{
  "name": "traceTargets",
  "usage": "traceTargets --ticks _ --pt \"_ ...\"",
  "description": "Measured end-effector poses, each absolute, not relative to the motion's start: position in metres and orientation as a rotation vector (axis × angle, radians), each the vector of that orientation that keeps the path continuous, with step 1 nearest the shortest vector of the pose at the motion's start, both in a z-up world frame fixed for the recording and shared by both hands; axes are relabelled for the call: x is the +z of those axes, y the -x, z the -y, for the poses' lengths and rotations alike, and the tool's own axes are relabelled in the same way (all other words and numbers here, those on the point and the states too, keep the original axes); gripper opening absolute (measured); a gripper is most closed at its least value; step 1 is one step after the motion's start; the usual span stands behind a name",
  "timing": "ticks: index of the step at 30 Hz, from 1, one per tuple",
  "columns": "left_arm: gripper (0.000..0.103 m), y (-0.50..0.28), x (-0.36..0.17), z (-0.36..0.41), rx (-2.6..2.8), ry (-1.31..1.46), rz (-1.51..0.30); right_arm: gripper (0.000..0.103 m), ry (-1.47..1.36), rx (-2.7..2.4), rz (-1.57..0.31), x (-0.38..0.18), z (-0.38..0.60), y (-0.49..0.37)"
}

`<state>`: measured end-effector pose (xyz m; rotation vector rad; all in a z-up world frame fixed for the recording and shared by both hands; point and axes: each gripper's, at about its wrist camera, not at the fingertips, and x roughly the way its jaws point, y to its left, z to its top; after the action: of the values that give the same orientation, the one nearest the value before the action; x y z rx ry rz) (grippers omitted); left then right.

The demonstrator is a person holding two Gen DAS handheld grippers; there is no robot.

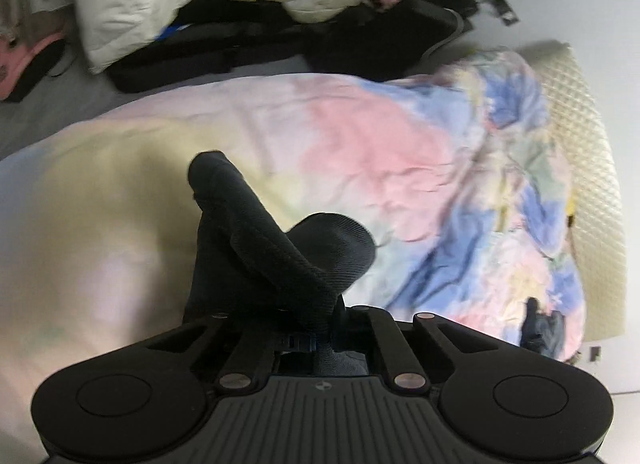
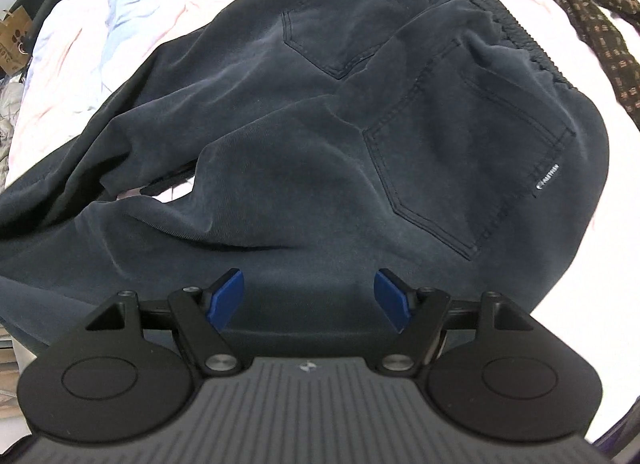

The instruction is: Fold clothes

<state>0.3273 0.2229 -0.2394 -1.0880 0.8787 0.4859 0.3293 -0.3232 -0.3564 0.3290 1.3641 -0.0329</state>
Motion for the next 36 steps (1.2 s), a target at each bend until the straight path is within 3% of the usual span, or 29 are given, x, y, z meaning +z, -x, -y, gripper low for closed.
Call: traceTargets --ticks 5,13,15,21,27,36 --pt "0.006 -0.381 -0.223 -0.205 0.432 0.993 -0.885 0.074 -0.365 -0.011 -1.377 -0.365 0.324 -0.338" --pt "0.011 -0.392 -0.272 -0.211 0.45 1.0 -0.936 0.075 -0.37 0.085 -1.404 -0.375 0.313 -0.358" --pt "0.025 -0.383 -0.278 -0.217 0.452 1.02 -0.935 0.075 -0.352 0.108 -1.418 -0.378 0.306 -0.362" --pt "0.053 -0.343 -0.279 -0.232 0.495 1.075 -0.931 0.075 -0.261 0.233 -1.431 -0.379 0.272 -0.373" --pt "0.06 -0.29 -0.282 -0.244 0.523 1.14 -0.913 0.087 -0.155 0.415 -1.374 -0.362 0.221 -0.384" --pt "0.061 -0.223 -0.294 -0.258 0.555 1.247 -0.874 0.091 -0.034 0.718 -1.296 -0.334 0.126 -0.387"
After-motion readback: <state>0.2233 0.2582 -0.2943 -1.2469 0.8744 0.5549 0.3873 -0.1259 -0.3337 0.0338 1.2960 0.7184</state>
